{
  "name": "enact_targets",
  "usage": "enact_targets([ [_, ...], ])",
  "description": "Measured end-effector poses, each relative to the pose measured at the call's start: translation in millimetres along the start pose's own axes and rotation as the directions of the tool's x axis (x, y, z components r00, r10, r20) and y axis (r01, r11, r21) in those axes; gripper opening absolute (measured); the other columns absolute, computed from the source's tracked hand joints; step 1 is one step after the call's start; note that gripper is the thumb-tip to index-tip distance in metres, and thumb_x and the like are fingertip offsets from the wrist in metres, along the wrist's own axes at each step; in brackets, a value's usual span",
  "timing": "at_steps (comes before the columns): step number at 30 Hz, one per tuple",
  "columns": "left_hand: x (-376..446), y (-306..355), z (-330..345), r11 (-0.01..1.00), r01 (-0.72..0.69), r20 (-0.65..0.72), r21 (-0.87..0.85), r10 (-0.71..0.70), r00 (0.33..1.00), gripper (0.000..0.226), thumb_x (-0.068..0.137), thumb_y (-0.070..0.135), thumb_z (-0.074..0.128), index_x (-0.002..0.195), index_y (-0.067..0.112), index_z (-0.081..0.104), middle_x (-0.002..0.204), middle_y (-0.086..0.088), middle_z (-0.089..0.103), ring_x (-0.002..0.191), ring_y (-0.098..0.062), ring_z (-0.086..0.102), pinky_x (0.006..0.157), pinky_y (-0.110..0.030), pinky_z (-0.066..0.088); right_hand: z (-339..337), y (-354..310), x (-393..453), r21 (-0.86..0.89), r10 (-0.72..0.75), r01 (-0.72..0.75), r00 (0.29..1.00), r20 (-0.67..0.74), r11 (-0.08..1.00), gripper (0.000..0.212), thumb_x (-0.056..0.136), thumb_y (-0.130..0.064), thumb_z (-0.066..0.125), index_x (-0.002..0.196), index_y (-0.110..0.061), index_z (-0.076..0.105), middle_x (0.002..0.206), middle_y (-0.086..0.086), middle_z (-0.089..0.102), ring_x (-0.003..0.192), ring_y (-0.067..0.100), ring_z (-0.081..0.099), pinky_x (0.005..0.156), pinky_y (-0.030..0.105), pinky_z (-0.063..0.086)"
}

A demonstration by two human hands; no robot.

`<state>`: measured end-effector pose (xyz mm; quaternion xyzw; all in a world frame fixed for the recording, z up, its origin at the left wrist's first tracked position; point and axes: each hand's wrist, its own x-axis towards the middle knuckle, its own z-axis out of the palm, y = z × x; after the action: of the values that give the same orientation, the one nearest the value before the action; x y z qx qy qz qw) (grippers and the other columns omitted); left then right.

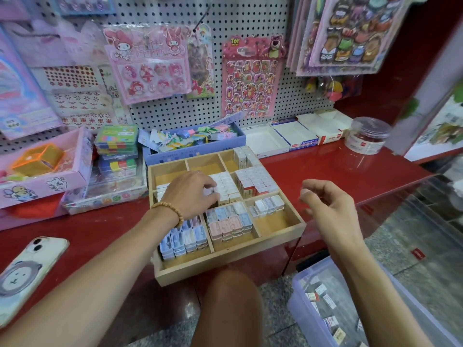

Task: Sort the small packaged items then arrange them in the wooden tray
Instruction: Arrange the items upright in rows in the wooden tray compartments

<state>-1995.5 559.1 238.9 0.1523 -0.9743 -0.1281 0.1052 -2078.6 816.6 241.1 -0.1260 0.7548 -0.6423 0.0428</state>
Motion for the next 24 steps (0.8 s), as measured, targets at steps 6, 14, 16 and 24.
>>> enact_targets([
  [6, -19, 39, -19, 0.856, 0.035, -0.128, -0.515, -0.117, 0.985, 0.020, 0.091, 0.023, 0.065, 0.110, 0.019, 0.067, 0.092, 0.012, 0.064, 0.082, 0.006, 0.058, 0.070, -0.005, 0.044, -30, -7, -17, -0.004, -0.037, 0.037, 0.998, -0.055, 0.999, 0.013, 0.093, -0.016, 0.065, 0.101, -0.025, 0.070, 0.086, -0.003, 0.069, 0.066, 0.007, 0.055, 0.062, 0.021, 0.044],
  [14, -64, 124, 3, 0.477, 0.074, -0.030, -0.876, -0.206, 0.978, 0.013, 0.090, 0.014, 0.066, 0.100, 0.021, 0.068, 0.092, -0.001, 0.068, 0.090, -0.015, 0.065, 0.067, -0.017, 0.051, -94, -6, -54, -0.012, -0.042, 0.041, 0.986, -0.163, 0.999, 0.015, 0.094, -0.016, 0.065, 0.103, -0.026, 0.070, 0.096, -0.001, 0.072, 0.096, 0.024, 0.067, 0.091, 0.045, 0.055],
  [16, -75, 144, 15, 0.435, 0.098, 0.009, -0.895, -0.203, 0.979, 0.013, 0.090, 0.015, 0.066, 0.099, 0.024, 0.068, 0.089, 0.001, 0.067, 0.091, -0.017, 0.066, 0.072, -0.024, 0.053, -114, -1, -65, -0.014, -0.029, 0.027, 0.980, -0.198, 1.000, 0.016, 0.094, -0.013, 0.064, 0.102, -0.025, 0.069, 0.096, -0.002, 0.071, 0.094, 0.022, 0.066, 0.092, 0.045, 0.054],
  [24, -114, 214, 79, 0.484, 0.196, 0.154, -0.853, -0.126, 0.980, 0.012, 0.093, 0.026, 0.062, 0.104, 0.027, 0.065, 0.097, 0.001, 0.068, 0.093, -0.011, 0.066, 0.086, -0.035, 0.055, -188, 60, -109, 0.016, 0.102, -0.102, 0.940, -0.325, 0.995, 0.016, 0.096, -0.012, 0.062, 0.110, -0.017, 0.067, 0.102, -0.002, 0.069, 0.097, 0.016, 0.065, 0.093, 0.043, 0.055],
])
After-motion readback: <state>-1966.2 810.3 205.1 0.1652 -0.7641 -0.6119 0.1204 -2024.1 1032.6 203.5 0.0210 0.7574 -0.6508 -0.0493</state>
